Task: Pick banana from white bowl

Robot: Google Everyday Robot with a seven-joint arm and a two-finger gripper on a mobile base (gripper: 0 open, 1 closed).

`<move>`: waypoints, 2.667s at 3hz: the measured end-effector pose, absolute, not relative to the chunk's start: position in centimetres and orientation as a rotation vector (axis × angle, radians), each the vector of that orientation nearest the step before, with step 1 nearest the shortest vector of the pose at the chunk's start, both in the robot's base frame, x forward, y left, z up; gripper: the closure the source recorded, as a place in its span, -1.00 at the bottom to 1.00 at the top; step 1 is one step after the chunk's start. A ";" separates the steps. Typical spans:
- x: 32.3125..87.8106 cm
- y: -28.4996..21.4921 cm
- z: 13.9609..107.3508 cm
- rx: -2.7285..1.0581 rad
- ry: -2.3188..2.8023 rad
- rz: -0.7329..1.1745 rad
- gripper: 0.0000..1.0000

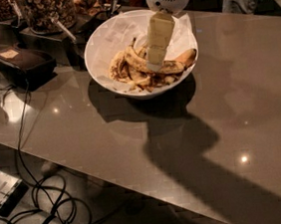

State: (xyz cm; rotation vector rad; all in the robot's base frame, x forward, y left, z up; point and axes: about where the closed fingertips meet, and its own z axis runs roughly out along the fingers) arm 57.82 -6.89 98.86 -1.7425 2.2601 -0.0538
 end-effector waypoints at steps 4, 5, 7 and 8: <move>61.7 -4.8 95.2 -1.726 2.364 0.022 -0.58; 62.3 -4.2 94.8 -1.699 2.390 0.049 -0.60; 63.3 -2.9 94.1 -1.640 2.438 0.117 -0.32; 63.7 -2.5 93.6 -1.612 2.463 0.156 -0.30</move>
Offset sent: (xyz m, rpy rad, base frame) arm 0.0063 -0.0050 -0.0302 -0.0602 0.1698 -0.0266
